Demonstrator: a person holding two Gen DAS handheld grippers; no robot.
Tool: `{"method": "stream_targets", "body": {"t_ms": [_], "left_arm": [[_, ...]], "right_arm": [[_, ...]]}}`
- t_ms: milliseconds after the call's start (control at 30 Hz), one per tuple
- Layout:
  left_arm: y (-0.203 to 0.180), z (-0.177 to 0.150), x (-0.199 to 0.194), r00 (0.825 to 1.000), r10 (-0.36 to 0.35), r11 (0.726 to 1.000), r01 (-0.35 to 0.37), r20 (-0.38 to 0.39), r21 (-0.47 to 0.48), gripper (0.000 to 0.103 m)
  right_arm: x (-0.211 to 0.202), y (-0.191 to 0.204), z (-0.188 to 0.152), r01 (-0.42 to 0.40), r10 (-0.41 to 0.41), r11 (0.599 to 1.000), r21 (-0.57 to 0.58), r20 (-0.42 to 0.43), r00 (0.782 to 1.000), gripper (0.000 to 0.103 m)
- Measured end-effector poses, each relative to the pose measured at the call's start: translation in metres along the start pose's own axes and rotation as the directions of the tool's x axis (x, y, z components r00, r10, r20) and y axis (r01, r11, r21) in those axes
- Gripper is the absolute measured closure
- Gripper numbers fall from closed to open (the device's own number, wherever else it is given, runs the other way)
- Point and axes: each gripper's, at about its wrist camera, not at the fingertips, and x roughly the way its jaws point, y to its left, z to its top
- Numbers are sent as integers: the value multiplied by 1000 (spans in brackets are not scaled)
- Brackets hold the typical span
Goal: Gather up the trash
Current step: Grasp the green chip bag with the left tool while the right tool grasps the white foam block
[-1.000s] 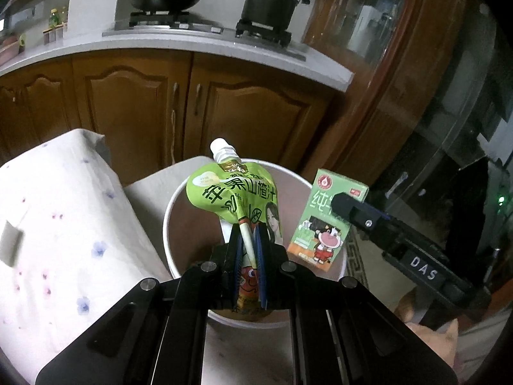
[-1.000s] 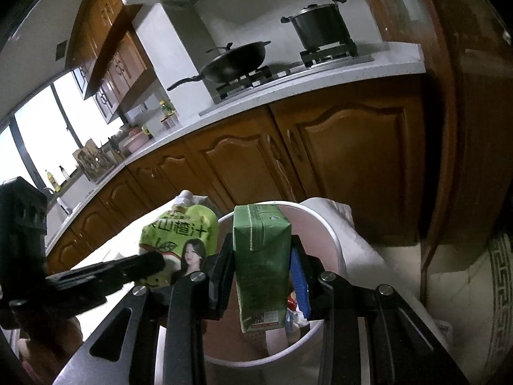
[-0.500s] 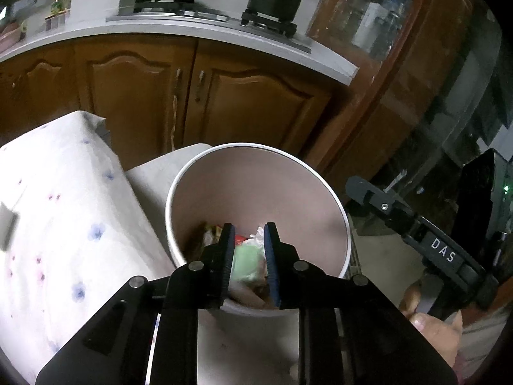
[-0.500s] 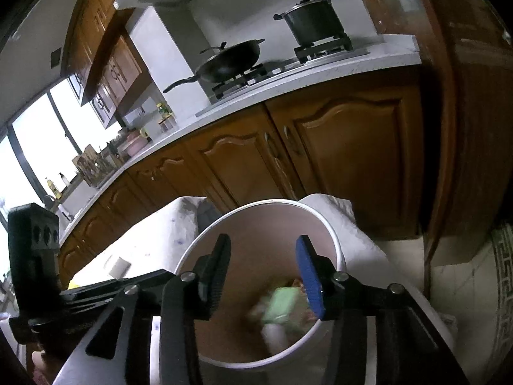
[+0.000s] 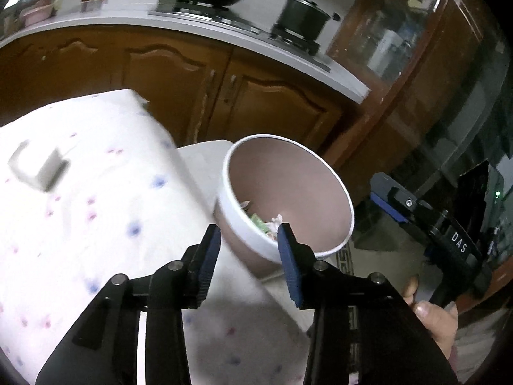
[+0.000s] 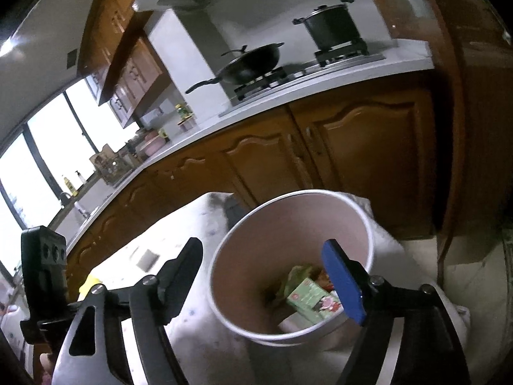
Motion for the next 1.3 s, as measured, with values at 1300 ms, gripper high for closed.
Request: {"method": "stream_targets", "body": {"t_ms": [1300], "left_arm": [[191, -121, -199, 891, 436, 863, -374, 126, -339, 27]], "right_arm": [[54, 177, -74, -275, 237, 948, -160, -222, 946, 4]]}}
